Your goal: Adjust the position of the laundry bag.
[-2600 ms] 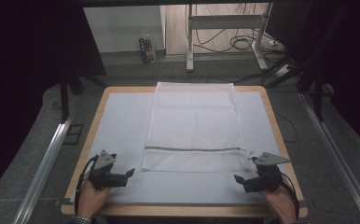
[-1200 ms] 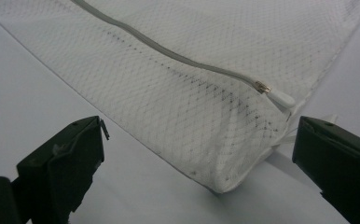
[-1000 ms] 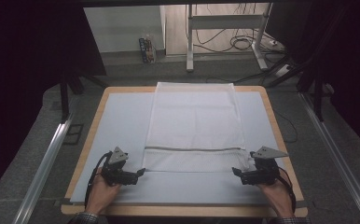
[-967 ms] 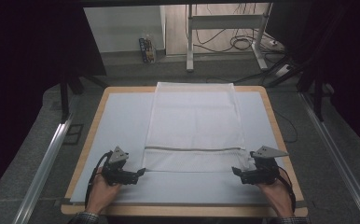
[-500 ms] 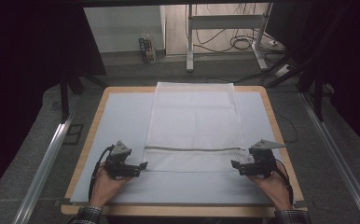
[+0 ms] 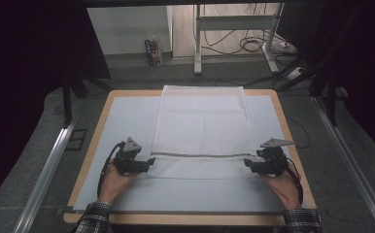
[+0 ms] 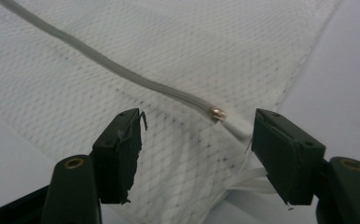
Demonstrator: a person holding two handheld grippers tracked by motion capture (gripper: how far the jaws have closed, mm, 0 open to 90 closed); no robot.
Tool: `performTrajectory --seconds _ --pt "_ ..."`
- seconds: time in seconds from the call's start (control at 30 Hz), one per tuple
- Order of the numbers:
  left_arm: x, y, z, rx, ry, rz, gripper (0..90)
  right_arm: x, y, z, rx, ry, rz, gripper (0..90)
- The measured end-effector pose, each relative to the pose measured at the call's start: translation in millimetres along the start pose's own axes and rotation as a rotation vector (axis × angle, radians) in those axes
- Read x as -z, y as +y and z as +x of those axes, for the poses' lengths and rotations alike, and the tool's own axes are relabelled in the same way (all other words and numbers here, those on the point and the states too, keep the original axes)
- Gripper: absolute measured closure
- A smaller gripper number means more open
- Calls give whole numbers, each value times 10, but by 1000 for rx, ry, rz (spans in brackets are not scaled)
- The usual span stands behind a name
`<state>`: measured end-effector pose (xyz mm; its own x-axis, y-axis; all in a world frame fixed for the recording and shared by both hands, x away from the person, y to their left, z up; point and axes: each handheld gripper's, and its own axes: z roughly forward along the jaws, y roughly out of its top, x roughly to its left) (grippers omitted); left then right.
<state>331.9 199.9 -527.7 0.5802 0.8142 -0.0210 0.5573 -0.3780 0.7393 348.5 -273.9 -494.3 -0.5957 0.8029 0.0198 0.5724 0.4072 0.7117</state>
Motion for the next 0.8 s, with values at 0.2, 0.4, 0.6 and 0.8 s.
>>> performTrajectory --seconds 0.2,0.4,0.6,0.8 --pt "-43 71 76 18 -4 -15 314 -41 45 -64 -2 -35 -3 409" --pt "-127 148 156 43 -10 -19 406 -109 117 -149 -5 -91 1 495" --pt "-251 249 211 56 -6 -21 458 -189 180 -220 15 -127 5 600" --pt "-350 321 211 35 14 -9 489 -262 227 -296 3 -150 -3 614"
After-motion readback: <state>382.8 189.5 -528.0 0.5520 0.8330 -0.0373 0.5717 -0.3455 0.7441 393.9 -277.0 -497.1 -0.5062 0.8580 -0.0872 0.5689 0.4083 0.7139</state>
